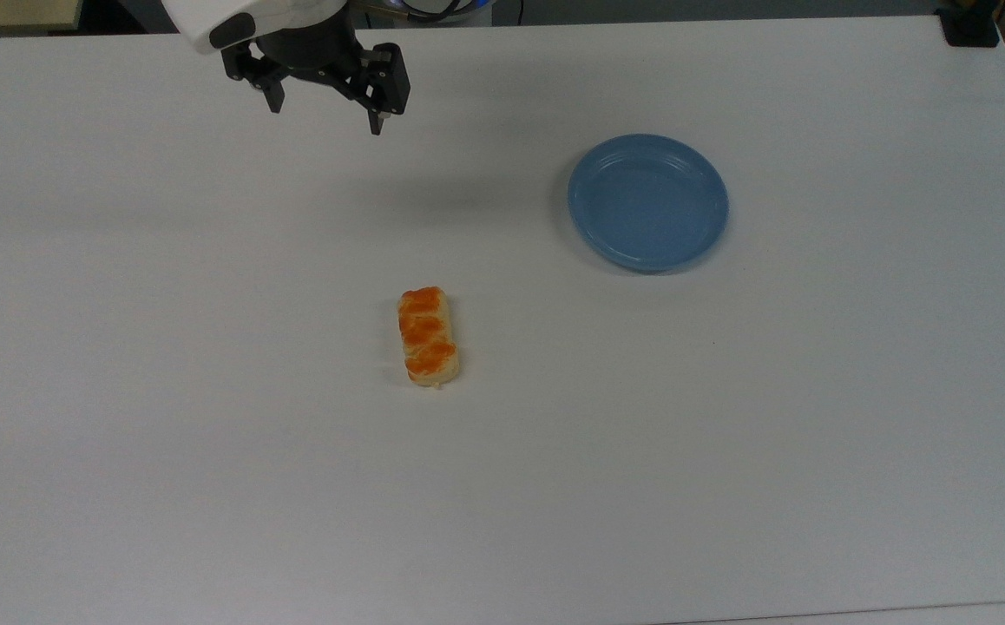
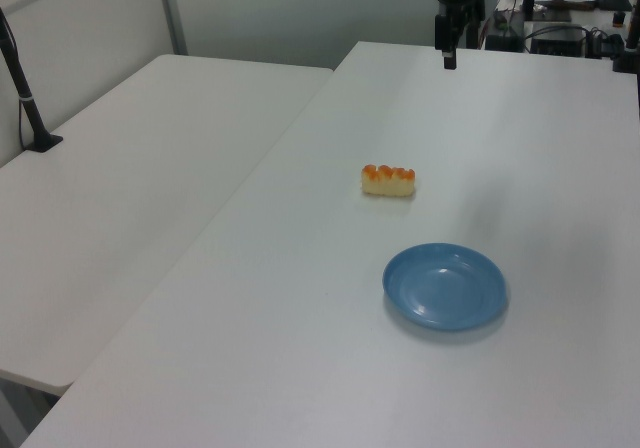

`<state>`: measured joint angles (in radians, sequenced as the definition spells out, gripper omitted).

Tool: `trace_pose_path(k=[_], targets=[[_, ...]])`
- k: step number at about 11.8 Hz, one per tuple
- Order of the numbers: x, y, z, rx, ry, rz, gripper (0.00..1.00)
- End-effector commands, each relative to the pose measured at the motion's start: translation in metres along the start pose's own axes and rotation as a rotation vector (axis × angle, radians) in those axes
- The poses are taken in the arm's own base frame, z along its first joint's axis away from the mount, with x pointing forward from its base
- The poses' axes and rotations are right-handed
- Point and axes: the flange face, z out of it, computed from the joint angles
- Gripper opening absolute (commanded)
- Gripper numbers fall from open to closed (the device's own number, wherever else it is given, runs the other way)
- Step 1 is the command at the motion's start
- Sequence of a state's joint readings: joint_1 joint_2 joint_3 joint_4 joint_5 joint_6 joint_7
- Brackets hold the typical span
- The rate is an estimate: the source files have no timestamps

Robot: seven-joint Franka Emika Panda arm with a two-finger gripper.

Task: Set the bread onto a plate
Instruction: 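Move the open gripper above the orange-topped bread roll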

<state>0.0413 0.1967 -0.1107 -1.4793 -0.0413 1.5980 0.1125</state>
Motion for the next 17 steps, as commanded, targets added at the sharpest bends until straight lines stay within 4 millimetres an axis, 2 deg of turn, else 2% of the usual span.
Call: trace_pose_path(k=[1,5,7,10,12,13,14,16,17], targets=[[-0.005,-0.003,0.0,0.019,0.015,-0.031,1.0],[-0.004,-0.008,0.003,0.018,0.009,-0.04,1.0],[0.002,-0.011,0.007,0.019,0.029,-0.042,1.0],[0.017,-0.021,0.033,0.013,0.015,-0.052,1.0],[0.023,-0.04,0.039,0.012,0.04,-0.069,1.0],[0.023,-0.042,0.04,0.011,0.037,-0.077,1.0],[0.027,-0.047,0.053,0.008,0.023,-0.101,1.0],[0.046,-0.077,0.086,-0.006,0.056,-0.168,1.0],[0.055,-0.082,0.099,-0.005,0.08,-0.174,1.0]])
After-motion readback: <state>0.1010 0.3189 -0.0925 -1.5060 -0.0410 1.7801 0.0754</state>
